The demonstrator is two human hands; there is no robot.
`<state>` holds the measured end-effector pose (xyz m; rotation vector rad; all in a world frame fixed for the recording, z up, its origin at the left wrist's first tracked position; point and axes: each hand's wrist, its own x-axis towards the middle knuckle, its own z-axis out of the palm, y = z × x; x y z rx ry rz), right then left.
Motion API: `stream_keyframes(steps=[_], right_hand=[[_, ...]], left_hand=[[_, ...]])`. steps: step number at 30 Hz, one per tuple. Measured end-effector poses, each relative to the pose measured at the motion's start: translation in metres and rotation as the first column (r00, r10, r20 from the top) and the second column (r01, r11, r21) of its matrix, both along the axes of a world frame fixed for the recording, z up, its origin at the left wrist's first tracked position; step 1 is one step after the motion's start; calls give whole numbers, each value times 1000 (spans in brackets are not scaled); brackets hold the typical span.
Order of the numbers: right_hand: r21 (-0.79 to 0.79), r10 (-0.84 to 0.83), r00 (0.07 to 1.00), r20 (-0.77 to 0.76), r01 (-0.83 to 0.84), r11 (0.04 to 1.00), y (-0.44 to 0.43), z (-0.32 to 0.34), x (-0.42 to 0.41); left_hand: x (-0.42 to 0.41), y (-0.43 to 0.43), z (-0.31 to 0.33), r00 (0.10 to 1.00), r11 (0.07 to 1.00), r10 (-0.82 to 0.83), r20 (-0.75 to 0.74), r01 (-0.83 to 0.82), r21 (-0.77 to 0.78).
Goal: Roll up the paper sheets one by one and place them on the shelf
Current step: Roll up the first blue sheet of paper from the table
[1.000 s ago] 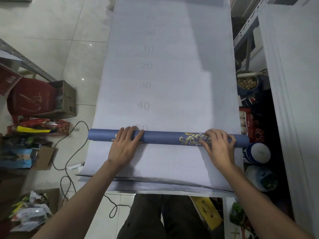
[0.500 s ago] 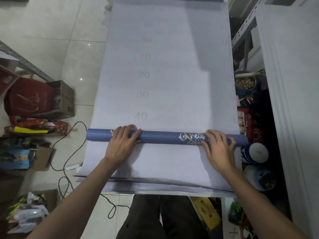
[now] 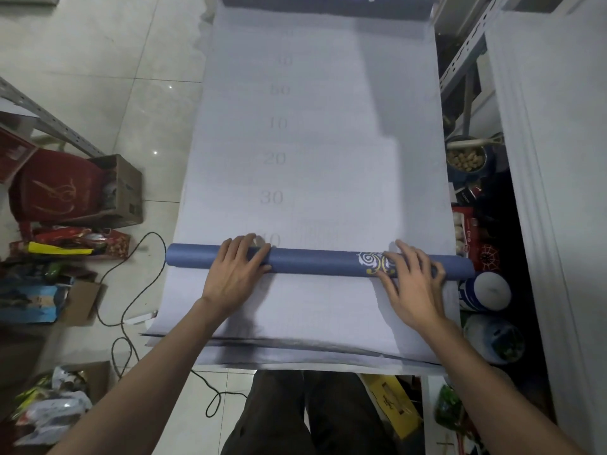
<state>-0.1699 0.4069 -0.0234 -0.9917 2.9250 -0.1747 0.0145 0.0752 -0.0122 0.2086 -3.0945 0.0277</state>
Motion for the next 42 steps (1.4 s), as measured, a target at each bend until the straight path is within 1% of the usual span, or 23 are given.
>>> stream_keyframes(steps=[2,4,8,10,13,19,22,25,28,32,36,38,40,42], right_hand=[[18,-12,1000,3,12,1000,-3,0,2],[27,-15,1000,-14,15,1000,-6,3,2],[-24,-38,999,7,38,999,-5,8,-1],[-24,-25,1000,-7,25,999,-2,7,2],[-28,-25,1000,-16,24,999,1,4,6],[55,-5,999,-45,8,998,-2,5,1],[6,-69,998,-5,69,998,-3,8,-1],[-36,-54,999,-11,53,998,2,5,6],[-37,-26,1000,10,26,999,3,1,11],[38,-35,999,0,35,999,-3,1,2],[8,-33,999,2,33,999,1,1,-4],[4,-14,1000,-4,14,1000,4,-2,-2],[-25,-25,1000,13,25,999,3,-4,1],[-12,-38,999,16,38,999,0,-5,3]], left_hand=[[-2,4,0,1000,1000,19,-1,-19,-18],[-5,3,2,1000,1000,2,-2,-2,-23],[-1,-2,1,1000,1000,-18,-1,18,23],[7,2,-3,999,998,-38,-1,38,43],[16,8,-7,1000,1000,-5,22,4,30],[-1,1,0,1000,999,24,-20,-23,41],[-1,-4,2,1000,999,-3,-17,4,38],[9,1,-3,999,997,-41,14,40,59],[14,9,-5,999,999,28,43,-30,29],[3,11,1,999,999,39,8,-39,0],[1,8,4,1000,999,1,-25,0,48],[4,11,0,1000,997,-3,-14,4,76],[7,15,-3,999,997,38,-1,-38,68],[7,18,-5,997,995,82,2,-82,53]])
